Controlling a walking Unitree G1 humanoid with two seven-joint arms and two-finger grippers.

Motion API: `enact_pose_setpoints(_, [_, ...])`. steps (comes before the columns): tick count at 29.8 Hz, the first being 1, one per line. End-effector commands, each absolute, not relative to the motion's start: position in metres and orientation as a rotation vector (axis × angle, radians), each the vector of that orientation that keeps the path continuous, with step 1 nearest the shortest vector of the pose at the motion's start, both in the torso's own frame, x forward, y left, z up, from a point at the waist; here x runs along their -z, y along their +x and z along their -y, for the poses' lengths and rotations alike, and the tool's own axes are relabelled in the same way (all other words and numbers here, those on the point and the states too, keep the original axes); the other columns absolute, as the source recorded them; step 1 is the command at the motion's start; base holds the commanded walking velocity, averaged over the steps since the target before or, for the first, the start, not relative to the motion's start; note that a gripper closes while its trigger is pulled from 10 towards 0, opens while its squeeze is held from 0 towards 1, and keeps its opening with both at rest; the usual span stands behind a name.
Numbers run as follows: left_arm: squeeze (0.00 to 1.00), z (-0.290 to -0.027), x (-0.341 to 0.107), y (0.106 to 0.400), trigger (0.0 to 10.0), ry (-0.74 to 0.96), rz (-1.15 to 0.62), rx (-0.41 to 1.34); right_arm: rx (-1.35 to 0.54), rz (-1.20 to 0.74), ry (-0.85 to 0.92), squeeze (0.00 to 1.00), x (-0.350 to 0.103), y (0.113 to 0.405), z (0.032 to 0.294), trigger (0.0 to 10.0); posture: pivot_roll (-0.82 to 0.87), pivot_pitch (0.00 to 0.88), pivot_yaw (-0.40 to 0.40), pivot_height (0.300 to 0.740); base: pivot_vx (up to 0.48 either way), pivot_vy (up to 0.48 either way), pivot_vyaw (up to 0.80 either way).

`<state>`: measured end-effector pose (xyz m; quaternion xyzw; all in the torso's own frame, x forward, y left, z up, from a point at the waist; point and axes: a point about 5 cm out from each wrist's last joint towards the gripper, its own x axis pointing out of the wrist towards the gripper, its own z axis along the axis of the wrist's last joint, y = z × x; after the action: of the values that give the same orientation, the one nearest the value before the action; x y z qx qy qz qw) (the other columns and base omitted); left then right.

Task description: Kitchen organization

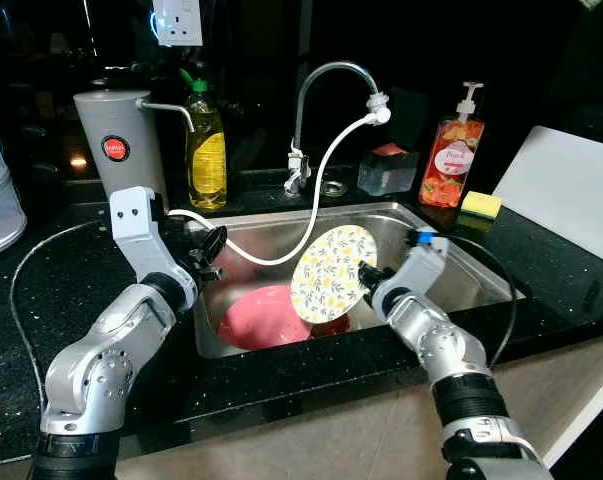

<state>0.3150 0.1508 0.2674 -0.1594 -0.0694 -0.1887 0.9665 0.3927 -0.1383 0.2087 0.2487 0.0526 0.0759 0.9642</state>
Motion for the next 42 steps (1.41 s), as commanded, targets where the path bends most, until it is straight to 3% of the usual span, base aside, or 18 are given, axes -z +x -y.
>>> enact_pose_setpoints(1, [0.0,-0.15,-0.266,0.313,10.0,-0.301,0.151,0.377,-0.199,-0.056,0.442,0.32,-0.219,0.395,0.131,10.0,-0.02,0.028,-0.025,0.74,0.0,0.0,0.0])
enact_pose_setpoints(2, [0.0,-0.15,-0.266,0.313,10.0,-0.3,0.151,0.376,-0.213,-0.052,0.421,0.69,-0.219,0.395,0.128,10.0,-0.02,0.027,-0.026,0.74,0.0,0.0,0.0])
enact_pose_setpoints(3, [0.0,-0.15,-0.266,0.313,10.0,-0.3,0.151,0.375,-0.223,-0.049,0.408,0.69,-0.219,0.394,0.126,10.0,-0.02,0.027,-0.026,0.74,0.0,0.0,0.0])
enact_pose_setpoints(4, [0.0,-0.15,-0.266,0.313,10.0,-0.3,0.151,0.373,-0.237,-0.055,0.39,0.87,-0.218,0.394,0.122,10.0,-0.02,0.027,-0.026,0.74,0.0,0.0,0.0])
enact_pose_setpoints(6, [0.0,-0.15,-0.266,0.313,10.0,-0.301,0.151,0.369,-0.246,-0.058,0.378,0.87,-0.217,0.393,0.12,10.0,-0.02,0.028,-0.026,0.74,0.0,0.0,0.0])
enact_pose_setpoints(7, [0.0,-0.149,-0.266,0.313,10.0,-0.301,0.15,0.367,-0.251,-0.065,0.37,1.0,-0.216,0.393,0.118,10.0,-0.02,0.029,-0.028,0.74,0.0,0.0,0.0])
enact_pose_setpoints(17, [0.0,-0.151,-0.264,0.314,10.0,-0.299,0.147,0.355,-0.264,-0.014,0.438,1.0,-0.222,0.39,0.119,10.0,-0.03,0.029,-0.028,0.74,0.0,0.0,0.0])
enact_pose_setpoints(18, [0.0,-0.151,-0.263,0.314,10.0,-0.282,0.149,0.345,-0.277,0.068,0.438,0.0,-0.236,0.386,0.122,10.0,-0.03,0.031,-0.027,0.74,0.0,0.0,0.0])
enact_pose_setpoints(27, [0.0,-0.147,-0.271,0.314,10.0,-0.149,0.207,0.33,-0.257,0.27,0.367,0.0,-0.265,0.361,0.128,10.0,-0.04,0.035,-0.02,0.74,0.0,0.0,0.0])
enact_pose_setpoints(42, [0.0,-0.151,-0.273,0.311,10.0,-0.031,0.286,0.256,-0.148,0.342,0.263,0.0,-0.267,0.329,0.142,10.0,-0.05,0.034,-0.013,0.74,0.0,0.0,0.0])
